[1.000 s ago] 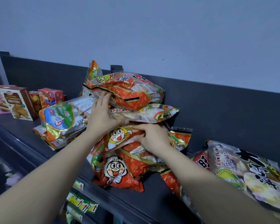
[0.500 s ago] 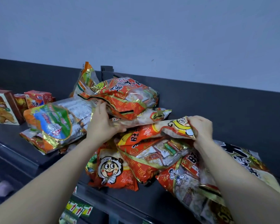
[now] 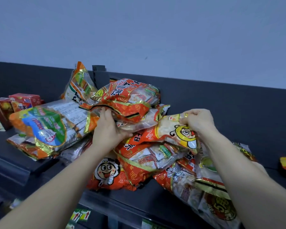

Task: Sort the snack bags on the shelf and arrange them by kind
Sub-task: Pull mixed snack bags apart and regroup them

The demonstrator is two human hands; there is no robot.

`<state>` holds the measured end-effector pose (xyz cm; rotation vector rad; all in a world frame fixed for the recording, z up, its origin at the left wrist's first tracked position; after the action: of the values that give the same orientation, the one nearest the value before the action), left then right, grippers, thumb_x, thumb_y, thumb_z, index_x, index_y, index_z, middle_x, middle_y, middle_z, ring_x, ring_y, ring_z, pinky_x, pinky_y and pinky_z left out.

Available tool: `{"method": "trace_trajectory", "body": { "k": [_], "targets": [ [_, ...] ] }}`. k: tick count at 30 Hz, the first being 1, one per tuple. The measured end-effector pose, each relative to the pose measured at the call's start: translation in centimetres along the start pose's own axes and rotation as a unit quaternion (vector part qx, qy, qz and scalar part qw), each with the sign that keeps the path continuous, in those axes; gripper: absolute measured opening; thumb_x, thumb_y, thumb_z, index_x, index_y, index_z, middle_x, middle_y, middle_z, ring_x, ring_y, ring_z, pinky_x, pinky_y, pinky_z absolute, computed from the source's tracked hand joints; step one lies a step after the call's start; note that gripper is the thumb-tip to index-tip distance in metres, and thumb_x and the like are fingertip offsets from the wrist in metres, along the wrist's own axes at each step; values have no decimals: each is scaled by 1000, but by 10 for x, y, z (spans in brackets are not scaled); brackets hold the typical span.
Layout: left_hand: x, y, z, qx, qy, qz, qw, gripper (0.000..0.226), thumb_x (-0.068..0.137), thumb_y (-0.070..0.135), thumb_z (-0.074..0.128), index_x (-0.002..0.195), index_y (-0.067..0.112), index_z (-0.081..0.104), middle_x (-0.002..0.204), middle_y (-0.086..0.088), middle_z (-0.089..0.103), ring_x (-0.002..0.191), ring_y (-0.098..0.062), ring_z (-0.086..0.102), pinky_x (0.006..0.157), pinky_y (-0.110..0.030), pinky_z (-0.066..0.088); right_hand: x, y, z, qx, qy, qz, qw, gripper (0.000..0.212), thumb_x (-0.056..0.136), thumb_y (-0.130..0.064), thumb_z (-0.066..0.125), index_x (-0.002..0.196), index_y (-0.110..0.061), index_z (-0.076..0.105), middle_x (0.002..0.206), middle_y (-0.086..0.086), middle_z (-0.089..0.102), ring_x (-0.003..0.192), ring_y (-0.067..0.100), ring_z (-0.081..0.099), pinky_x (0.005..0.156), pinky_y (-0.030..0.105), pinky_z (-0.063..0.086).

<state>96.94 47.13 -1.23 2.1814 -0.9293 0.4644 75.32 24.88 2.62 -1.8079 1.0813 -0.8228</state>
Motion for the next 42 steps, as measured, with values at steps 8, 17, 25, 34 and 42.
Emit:
{"method": "trace_trajectory", "body": {
  "k": [8,17,25,34,42],
  "targets": [
    [-18,15,13,1,-52,8,999,126,53,71,76,143,5,18,159,-17,2,144,-35,20,107,-45,39,-34,-16,-68,-30,247,-95,964,18,86,-21,65,103,-21,72,104,-4,69,95,20,61,74,25,41],
    [-37,49,-4,25,3,35,999,88,71,89,35,113,12,42,134,-10,40,99,-30,57,81,-43,50,-61,-3,-92,1,313,-190,930,17,92,-26,60,103,-18,69,108,-2,67,106,20,57,80,25,37],
    [-67,87,-3,-32,71,-39,996,86,88,64,47,149,10,17,150,-13,23,136,-33,33,107,-50,37,-73,17,-135,85,287,-228,927,11,89,-25,65,95,-18,71,95,-8,65,94,10,58,78,20,38],
    [-109,196,12,-87,39,101,990,41,94,43,54,118,11,61,113,-6,54,106,-20,50,88,-32,41,-88,41,-158,123,240,-226,936,7,89,-26,68,93,-22,71,95,-9,67,93,8,61,81,22,47],
    [-131,248,74,-460,-313,-218,802,58,91,61,46,94,6,64,75,-8,72,68,-23,64,65,-31,52,-107,50,-187,154,260,-212,929,11,88,-28,69,96,-21,72,96,-8,69,93,7,63,80,22,49]
  ]
}}
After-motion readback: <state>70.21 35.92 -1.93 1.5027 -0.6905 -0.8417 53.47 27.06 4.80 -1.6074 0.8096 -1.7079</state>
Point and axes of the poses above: each hand's wrist, its own x-axis towards the middle knuckle, its own z-axis out of the palm, y = z × x, the point moved 7 cm from there along x, towards the middle knuckle
